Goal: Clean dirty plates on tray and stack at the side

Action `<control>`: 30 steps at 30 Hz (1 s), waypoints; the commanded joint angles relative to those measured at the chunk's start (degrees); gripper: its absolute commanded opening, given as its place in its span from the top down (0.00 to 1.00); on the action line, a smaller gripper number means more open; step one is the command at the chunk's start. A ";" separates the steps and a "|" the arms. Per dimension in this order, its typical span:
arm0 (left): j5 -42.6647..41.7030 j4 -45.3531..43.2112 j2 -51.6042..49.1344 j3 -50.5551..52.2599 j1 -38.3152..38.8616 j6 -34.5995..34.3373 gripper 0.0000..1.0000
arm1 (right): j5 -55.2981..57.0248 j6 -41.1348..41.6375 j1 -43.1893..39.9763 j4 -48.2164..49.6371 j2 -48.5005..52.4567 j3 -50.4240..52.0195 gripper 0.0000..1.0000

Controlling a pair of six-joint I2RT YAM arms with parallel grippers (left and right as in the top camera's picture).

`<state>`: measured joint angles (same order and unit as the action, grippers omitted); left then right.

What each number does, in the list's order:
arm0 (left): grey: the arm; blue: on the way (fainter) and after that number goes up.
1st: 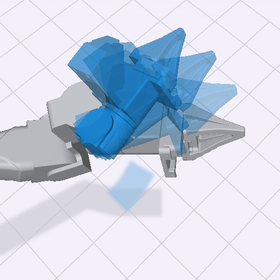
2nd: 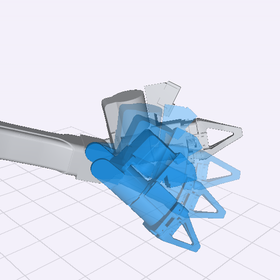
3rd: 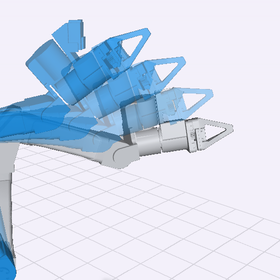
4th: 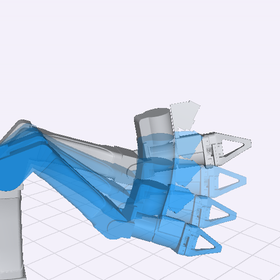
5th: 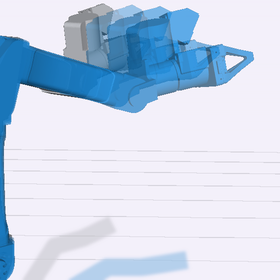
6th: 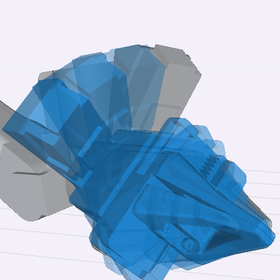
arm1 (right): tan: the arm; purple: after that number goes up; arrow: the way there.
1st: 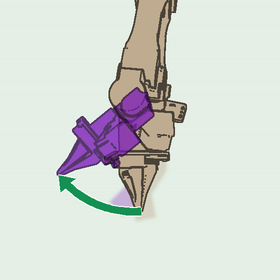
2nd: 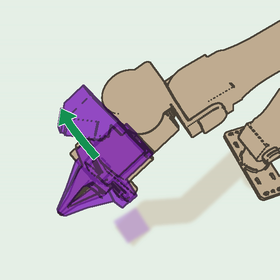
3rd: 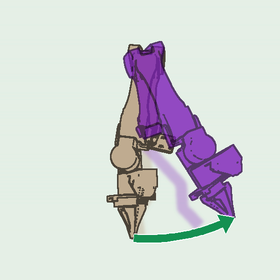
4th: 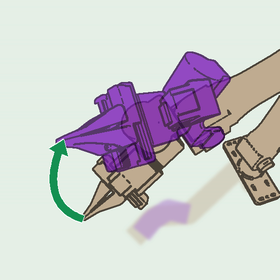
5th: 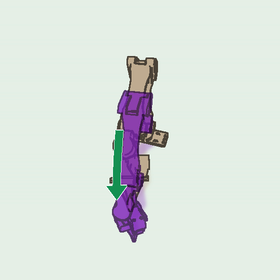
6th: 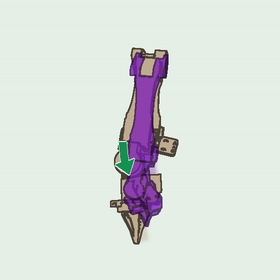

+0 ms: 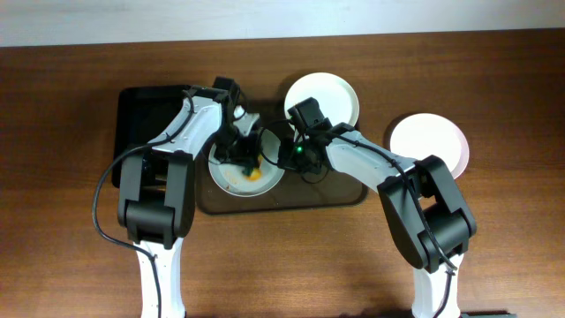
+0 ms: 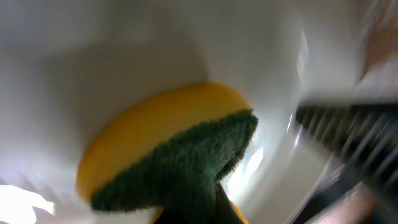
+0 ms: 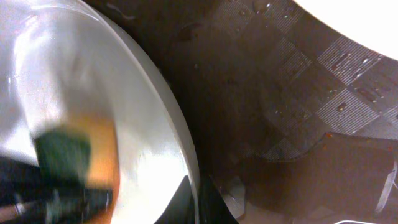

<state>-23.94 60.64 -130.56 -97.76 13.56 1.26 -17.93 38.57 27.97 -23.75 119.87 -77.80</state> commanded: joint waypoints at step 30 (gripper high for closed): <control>10.19 10.32 -4.76 9.40 1.81 -6.75 0.99 | 0.35 -0.13 0.52 0.20 1.49 -0.37 0.96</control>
<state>-9.58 75.09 -128.46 -92.82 16.67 -8.54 -18.79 37.80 28.93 -23.55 120.09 -77.84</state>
